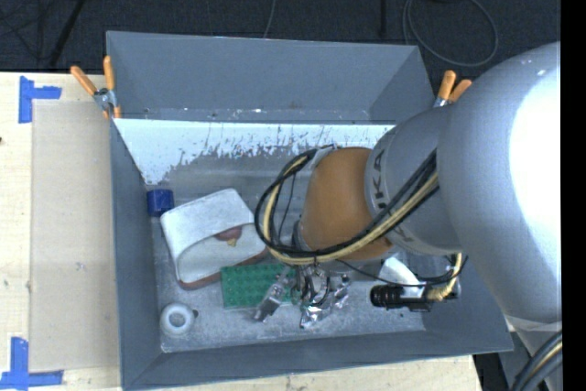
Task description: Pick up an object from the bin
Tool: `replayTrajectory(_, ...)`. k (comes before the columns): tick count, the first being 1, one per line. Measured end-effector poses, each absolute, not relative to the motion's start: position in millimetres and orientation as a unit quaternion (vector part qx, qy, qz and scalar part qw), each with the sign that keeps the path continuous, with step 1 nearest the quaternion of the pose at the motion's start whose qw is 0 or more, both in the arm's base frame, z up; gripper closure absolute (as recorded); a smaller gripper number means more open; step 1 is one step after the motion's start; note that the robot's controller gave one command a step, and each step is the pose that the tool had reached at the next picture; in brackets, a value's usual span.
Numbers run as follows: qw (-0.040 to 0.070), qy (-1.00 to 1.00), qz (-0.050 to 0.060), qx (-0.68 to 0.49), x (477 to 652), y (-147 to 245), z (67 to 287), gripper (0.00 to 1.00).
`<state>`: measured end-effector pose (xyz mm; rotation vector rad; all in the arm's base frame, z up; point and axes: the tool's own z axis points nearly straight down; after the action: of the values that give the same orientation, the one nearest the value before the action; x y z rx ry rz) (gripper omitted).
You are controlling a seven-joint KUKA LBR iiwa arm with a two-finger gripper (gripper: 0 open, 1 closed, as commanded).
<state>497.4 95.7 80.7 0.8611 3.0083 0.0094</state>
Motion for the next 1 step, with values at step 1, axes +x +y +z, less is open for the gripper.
replayTrajectory(1,0.007,0.961,0.002,0.277,497.9,94.2,81.9,1.0)
